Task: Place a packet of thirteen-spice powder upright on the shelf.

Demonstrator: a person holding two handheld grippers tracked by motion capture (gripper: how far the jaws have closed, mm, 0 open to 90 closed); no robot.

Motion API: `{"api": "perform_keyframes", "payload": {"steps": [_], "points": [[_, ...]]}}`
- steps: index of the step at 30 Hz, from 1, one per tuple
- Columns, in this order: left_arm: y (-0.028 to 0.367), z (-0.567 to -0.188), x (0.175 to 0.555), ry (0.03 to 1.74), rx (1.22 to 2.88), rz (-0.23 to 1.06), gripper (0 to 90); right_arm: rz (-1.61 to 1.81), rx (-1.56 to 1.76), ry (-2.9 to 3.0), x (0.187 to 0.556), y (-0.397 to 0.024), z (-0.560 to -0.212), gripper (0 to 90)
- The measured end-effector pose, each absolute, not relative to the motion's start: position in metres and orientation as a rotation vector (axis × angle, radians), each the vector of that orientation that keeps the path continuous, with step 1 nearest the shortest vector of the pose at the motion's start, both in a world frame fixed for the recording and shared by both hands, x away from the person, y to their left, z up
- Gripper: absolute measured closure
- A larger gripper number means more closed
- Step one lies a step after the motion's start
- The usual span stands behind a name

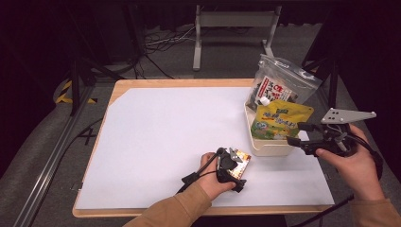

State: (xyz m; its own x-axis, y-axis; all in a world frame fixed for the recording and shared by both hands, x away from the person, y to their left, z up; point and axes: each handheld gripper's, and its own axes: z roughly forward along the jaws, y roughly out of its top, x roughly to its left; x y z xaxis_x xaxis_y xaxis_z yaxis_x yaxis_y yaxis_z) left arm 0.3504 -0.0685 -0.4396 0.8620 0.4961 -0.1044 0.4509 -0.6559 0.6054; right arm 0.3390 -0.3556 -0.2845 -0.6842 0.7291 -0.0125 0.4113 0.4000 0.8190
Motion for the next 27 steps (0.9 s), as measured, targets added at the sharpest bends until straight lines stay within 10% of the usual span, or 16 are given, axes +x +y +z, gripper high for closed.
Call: {"api": "perform_keyframes", "payload": {"steps": [27], "points": [[-0.0587, -0.4344, 0.3554, 0.693, 2.407, 0.081, 30.4, 1.186, 0.935, 2.321, 0.3386, -0.3507, -0.2873, 39.0]]}}
